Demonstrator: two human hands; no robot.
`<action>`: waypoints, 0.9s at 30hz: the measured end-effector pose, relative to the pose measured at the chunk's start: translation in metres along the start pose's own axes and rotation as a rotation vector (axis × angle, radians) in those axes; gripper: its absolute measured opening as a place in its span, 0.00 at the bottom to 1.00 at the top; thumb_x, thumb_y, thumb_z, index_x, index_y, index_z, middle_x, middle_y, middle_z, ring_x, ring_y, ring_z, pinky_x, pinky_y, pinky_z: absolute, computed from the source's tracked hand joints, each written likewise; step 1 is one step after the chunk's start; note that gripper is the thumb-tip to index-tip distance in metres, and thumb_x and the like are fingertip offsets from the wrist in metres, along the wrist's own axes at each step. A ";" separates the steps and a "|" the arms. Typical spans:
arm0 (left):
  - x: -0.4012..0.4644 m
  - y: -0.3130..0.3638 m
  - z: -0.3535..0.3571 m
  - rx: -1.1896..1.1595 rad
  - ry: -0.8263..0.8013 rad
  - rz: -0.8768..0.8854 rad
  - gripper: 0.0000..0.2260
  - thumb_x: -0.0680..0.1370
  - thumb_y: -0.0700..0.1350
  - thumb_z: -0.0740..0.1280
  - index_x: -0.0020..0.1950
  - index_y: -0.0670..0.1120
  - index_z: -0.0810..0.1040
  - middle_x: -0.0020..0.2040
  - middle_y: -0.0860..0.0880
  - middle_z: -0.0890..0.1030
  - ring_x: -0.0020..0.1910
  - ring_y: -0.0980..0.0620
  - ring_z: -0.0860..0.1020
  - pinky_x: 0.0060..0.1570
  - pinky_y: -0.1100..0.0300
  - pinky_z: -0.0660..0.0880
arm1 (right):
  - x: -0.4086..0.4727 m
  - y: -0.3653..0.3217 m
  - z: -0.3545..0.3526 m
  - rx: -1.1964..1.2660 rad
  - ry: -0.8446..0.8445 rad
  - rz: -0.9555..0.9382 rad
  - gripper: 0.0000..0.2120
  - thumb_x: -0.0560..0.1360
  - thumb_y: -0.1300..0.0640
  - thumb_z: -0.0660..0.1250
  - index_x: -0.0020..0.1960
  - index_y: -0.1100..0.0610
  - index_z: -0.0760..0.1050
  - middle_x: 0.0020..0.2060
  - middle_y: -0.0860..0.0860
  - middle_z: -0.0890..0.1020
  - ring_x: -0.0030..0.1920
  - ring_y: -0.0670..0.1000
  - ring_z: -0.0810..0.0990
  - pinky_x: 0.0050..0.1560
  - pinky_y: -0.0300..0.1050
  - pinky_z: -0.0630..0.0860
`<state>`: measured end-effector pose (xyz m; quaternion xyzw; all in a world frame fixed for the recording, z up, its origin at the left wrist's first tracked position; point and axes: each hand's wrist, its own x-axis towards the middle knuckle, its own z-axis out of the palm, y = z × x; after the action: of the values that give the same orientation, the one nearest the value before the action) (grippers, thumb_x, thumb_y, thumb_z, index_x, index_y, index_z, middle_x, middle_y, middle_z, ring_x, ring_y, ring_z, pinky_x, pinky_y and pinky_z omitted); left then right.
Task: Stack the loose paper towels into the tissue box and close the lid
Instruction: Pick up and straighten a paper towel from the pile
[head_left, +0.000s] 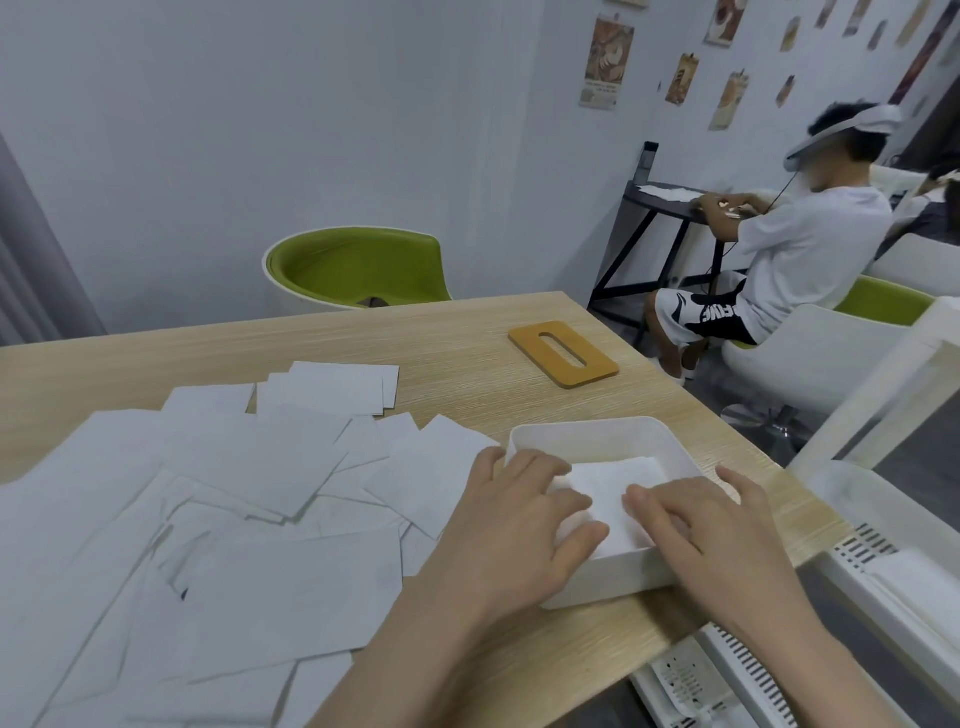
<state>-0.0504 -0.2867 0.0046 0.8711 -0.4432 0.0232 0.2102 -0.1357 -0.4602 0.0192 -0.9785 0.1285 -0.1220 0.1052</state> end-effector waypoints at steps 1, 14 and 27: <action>-0.004 -0.001 -0.001 -0.013 0.029 0.010 0.20 0.82 0.60 0.53 0.69 0.56 0.74 0.73 0.54 0.67 0.72 0.57 0.59 0.69 0.55 0.43 | -0.001 -0.003 0.000 0.031 0.041 -0.012 0.26 0.75 0.37 0.45 0.42 0.45 0.80 0.41 0.37 0.80 0.52 0.38 0.74 0.66 0.40 0.52; -0.084 -0.046 -0.028 -0.081 0.160 -0.248 0.17 0.82 0.58 0.54 0.69 0.61 0.71 0.68 0.64 0.68 0.64 0.66 0.66 0.58 0.69 0.58 | -0.010 -0.070 0.015 0.259 0.139 -0.142 0.06 0.77 0.55 0.67 0.48 0.49 0.83 0.45 0.39 0.82 0.53 0.46 0.77 0.53 0.47 0.69; -0.185 -0.111 -0.041 -0.012 0.344 -0.556 0.17 0.76 0.54 0.59 0.55 0.51 0.84 0.58 0.52 0.80 0.60 0.50 0.78 0.59 0.55 0.66 | -0.014 -0.144 0.064 0.260 0.168 -0.348 0.08 0.74 0.52 0.65 0.49 0.48 0.82 0.51 0.41 0.81 0.65 0.46 0.72 0.65 0.45 0.51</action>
<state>-0.0699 -0.0725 -0.0379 0.9408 -0.1467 0.1090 0.2854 -0.0997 -0.3093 -0.0102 -0.9506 -0.0506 -0.2348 0.1968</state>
